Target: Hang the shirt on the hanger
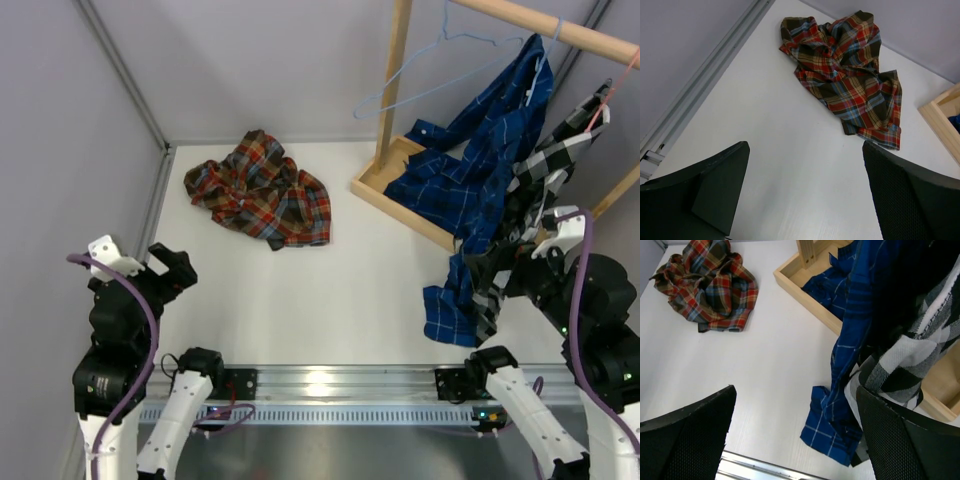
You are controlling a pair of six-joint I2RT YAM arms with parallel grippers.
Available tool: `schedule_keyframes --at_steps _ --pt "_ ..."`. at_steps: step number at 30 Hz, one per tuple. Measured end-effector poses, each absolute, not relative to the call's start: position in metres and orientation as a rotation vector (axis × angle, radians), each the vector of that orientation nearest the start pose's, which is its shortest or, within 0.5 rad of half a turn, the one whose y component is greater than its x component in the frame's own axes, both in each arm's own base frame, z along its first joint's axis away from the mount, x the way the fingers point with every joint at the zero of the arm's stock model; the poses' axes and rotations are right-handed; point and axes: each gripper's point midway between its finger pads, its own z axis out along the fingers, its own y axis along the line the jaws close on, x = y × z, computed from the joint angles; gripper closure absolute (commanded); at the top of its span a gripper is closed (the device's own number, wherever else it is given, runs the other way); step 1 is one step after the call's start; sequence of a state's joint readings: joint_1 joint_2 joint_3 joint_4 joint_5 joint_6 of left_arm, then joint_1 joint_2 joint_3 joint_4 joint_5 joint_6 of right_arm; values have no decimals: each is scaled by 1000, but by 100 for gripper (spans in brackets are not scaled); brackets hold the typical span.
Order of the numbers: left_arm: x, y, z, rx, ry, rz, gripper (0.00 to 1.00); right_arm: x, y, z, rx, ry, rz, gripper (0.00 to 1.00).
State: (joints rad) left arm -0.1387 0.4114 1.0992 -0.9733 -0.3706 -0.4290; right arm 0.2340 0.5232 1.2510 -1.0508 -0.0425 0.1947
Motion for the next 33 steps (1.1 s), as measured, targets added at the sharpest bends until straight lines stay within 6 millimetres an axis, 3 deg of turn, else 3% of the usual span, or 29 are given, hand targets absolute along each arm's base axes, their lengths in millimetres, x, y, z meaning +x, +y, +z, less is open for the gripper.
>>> schedule_keyframes --at_steps 3,7,13,18,24,28,33 --pt "157 30 316 -564 1746 -48 2 153 55 335 -73 1884 346 1" --pt "162 29 315 -667 1726 -98 2 150 78 336 -164 1827 479 1" --pt "208 18 283 -946 1813 -150 2 145 128 328 -357 1772 767 0" --pt "268 9 238 -1130 1924 -85 2 144 144 323 -410 1758 882 1" --pt "365 15 181 -1258 2009 124 2 137 157 327 -461 1728 980 1" --pt "423 34 170 -1298 1962 221 2 133 160 327 -492 1719 999 0" --pt "490 58 152 -1331 1927 247 4 137 158 309 -488 1749 983 1"
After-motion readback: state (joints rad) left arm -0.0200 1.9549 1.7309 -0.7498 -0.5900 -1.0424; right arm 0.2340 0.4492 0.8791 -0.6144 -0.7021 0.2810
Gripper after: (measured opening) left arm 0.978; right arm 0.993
